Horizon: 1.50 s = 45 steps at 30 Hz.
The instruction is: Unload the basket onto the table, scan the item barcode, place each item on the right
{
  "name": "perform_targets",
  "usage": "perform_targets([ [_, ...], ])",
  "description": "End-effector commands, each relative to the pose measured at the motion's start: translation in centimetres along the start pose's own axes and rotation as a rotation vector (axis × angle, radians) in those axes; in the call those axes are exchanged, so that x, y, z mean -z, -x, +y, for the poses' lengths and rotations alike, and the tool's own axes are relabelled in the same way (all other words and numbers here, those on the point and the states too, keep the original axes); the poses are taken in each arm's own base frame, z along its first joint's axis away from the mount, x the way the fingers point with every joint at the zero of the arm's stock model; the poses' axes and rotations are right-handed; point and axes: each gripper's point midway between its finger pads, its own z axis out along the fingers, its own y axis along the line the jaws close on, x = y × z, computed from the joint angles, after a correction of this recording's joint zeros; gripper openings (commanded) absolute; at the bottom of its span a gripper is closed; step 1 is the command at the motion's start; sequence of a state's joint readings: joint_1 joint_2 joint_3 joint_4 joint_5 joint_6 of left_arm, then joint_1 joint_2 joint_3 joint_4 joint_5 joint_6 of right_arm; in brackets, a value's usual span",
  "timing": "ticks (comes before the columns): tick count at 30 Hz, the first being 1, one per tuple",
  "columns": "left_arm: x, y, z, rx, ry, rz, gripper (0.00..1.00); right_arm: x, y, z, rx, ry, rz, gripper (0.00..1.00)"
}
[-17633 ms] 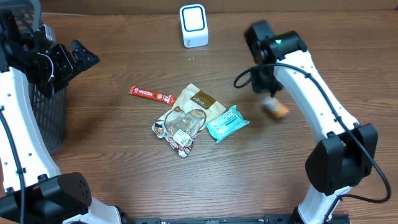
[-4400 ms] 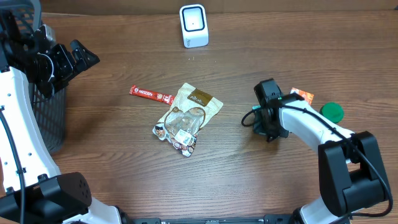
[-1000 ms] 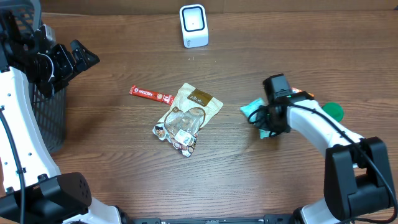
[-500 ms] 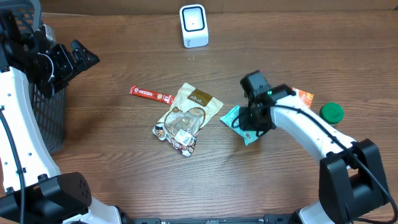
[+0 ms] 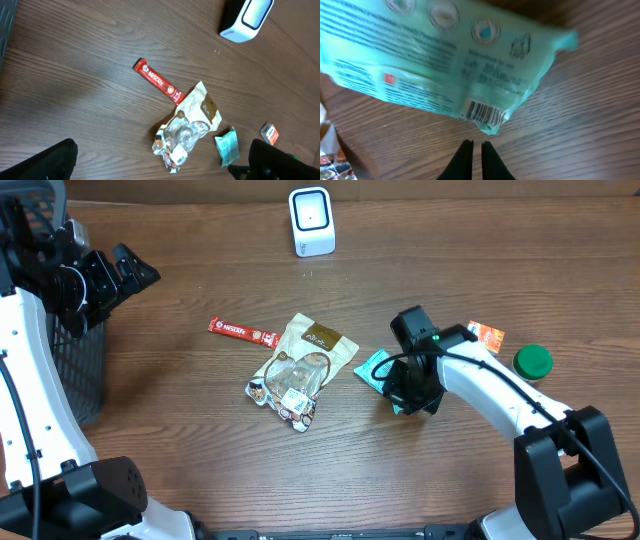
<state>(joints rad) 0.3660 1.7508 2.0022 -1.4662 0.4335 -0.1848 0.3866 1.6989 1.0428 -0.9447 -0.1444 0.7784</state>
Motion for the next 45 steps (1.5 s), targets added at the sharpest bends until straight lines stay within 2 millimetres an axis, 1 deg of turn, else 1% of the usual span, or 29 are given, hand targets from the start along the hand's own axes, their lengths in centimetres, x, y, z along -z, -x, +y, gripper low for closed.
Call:
perform_targets([
  [1,-0.2,-0.1,-0.2,0.002,-0.002,0.006,1.0,-1.1,-1.9,0.6,-0.078,0.083,0.086,0.08],
  [5,-0.2,-0.1,-0.2,0.002,-0.002,0.005,1.0,-2.5,-2.0,0.1,-0.109,0.093,0.076,0.08],
  [8,-0.2,-0.1,-0.2,0.002,-0.002,0.006,1.0,-2.9,-1.1,-1.2,-0.111,0.032,0.012,0.06],
  [11,-0.2,-0.1,-0.2,0.002,-0.002,0.005,1.0,-2.8,0.2,-3.2,-0.114,-0.067,-0.074,0.04],
  [13,-0.2,-0.1,-0.2,0.002,-0.002,0.005,1.0,-2.7,0.8,-4.0,-0.115,-0.104,-0.106,0.04],
  [16,-0.2,-0.1,-0.2,0.002,-0.002,0.005,1.0,-2.6,1.5,-4.3,-0.064,-0.115,-0.13,0.05],
  [19,-0.2,-0.1,-0.2,0.002,-0.002,0.005,1.0,-2.4,2.7,-4.6,0.038,-0.126,-0.164,0.07],
  [21,-0.2,-0.1,-0.2,0.002,-0.002,0.006,1.0,-2.0,3.8,-5.4,0.073,-0.172,-0.215,0.09],
  [25,-0.2,-0.1,-0.2,0.002,-0.002,0.005,1.0,-1.4,5.6,-6.3,0.044,-0.206,-0.285,0.1],
  [28,-0.2,-0.1,-0.2,0.002,-0.002,0.005,1.0,-0.4,7.1,-6.2,0.045,-0.193,-0.306,0.1],
  [31,-0.2,-0.1,-0.2,0.002,-0.002,0.006,1.0,1.3,7.9,-5.8,0.045,-0.18,-0.295,0.1],
  [34,-0.2,-0.1,-0.2,0.002,-0.002,0.005,1.0,3.0,7.7,-4.8,0.045,-0.146,-0.249,0.11],
  [36,-0.2,-0.1,-0.2,0.002,-0.002,0.006,1.0,3.8,7.4,-3.9,0.061,-0.112,-0.219,0.11],
  [40,-0.2,-0.1,-0.2,0.002,-0.002,0.005,1.0,3.8,6.7,-2.6,0.067,-0.045,-0.174,0.11],
  [45,-0.2,-0.1,-0.2,0.002,-0.002,0.005,1.0,3.1,6.7,-2.2,0.072,-0.02,-0.177,0.11],
])
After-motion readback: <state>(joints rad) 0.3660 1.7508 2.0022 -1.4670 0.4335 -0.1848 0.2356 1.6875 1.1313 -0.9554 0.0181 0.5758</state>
